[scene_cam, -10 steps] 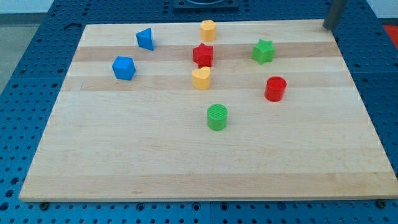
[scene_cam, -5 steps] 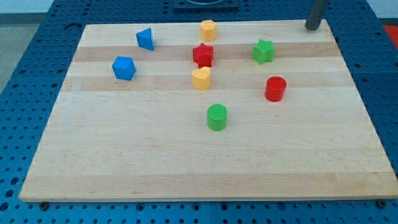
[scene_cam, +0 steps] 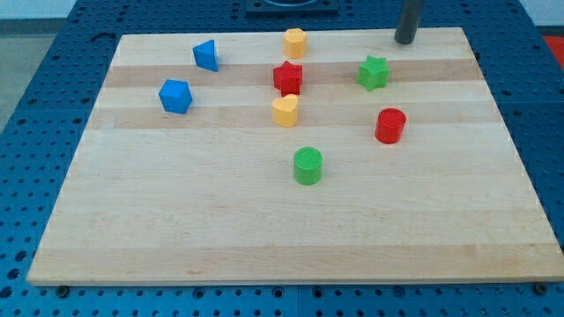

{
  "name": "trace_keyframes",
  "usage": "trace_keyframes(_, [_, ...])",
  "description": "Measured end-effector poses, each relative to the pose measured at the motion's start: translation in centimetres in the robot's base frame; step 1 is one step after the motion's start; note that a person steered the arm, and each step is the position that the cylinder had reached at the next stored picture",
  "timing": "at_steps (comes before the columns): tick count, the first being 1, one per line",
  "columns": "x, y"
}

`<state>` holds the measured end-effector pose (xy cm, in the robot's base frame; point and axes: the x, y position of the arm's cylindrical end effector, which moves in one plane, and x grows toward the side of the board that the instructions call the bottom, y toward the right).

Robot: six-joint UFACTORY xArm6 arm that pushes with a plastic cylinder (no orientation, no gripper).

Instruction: Point at the green star

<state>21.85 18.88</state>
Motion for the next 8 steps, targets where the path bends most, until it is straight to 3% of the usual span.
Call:
trace_keyframes(5, [2.2,-1.9])
trace_keyframes(8, [2.3,-8.6])
